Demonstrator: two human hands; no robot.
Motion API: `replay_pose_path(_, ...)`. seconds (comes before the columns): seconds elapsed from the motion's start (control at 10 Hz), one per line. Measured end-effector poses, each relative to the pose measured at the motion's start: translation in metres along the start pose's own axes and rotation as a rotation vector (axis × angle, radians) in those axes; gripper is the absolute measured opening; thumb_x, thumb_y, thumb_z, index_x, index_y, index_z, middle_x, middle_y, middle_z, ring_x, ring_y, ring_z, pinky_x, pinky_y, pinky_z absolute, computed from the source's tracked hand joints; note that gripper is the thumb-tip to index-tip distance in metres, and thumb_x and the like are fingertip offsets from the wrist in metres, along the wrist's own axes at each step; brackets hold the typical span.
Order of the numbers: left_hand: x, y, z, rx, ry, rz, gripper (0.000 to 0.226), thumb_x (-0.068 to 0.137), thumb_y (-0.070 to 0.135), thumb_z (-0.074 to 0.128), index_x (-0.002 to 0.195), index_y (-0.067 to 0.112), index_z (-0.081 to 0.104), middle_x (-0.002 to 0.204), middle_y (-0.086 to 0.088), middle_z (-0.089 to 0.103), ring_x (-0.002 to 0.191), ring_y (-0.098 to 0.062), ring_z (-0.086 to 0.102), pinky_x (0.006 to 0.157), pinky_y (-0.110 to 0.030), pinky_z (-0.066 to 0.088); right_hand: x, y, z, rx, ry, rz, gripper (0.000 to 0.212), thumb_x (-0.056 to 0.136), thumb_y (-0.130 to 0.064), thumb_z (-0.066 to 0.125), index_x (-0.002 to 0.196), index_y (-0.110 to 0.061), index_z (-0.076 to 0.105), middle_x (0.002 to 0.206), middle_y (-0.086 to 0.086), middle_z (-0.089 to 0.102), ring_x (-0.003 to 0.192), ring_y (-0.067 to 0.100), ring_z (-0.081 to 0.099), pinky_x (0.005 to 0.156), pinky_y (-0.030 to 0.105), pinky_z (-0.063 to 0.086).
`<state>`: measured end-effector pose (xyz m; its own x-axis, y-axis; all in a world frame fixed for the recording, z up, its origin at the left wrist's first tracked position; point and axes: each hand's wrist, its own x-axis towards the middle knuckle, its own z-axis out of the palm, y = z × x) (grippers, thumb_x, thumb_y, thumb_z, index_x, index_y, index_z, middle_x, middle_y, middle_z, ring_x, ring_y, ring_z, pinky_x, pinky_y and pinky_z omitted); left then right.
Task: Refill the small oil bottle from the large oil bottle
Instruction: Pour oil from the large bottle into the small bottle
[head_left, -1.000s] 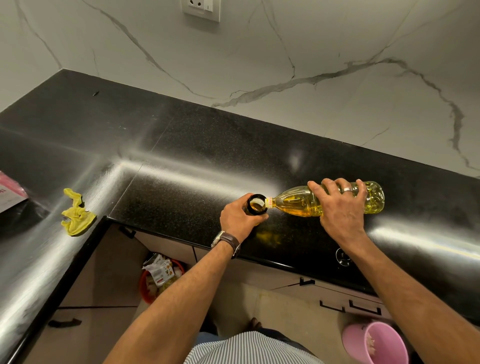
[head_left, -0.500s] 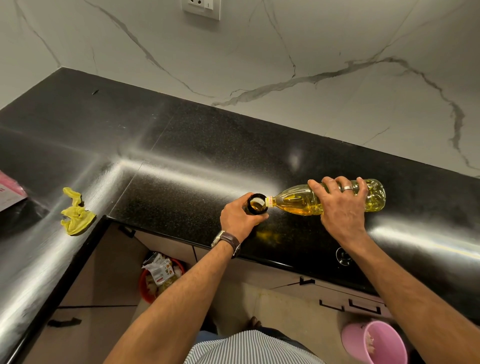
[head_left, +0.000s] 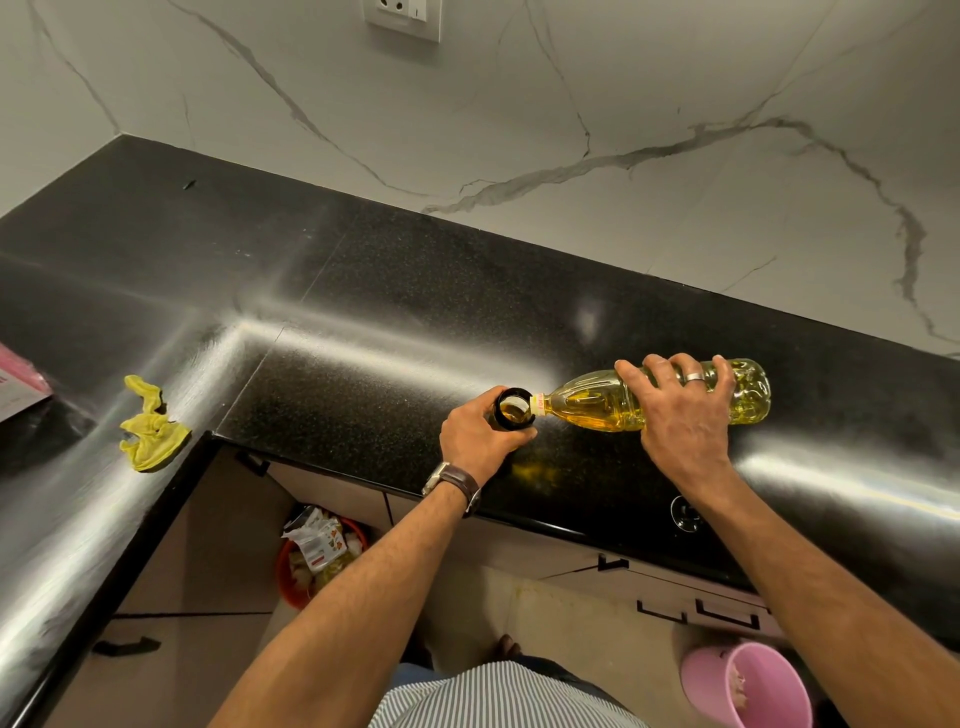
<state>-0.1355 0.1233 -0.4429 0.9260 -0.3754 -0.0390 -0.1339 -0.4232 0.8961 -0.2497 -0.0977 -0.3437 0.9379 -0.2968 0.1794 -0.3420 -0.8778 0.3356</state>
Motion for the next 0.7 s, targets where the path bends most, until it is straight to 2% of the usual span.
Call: replay_pose_path(0.7, 0.0011, -0.0035, 0.0019, 0.027, -0.008, 0.009, 0.059, 0.068, 0.052, 0.092, 0.121, 0.035, 0.072, 0.107, 0.017, 0.076, 0.101, -0.003, 0.068, 0.091, -0.032, 0.058, 0.0015, -0.001, -0.0021, -0.004, 0.007, -0.005, 0.084, 0.074, -0.015, 0.086, 0.148, -0.032, 0.05, 0.141, 0.009, 0.061, 0.132, 0.038, 0.052, 0.113, 0.067, 0.025)
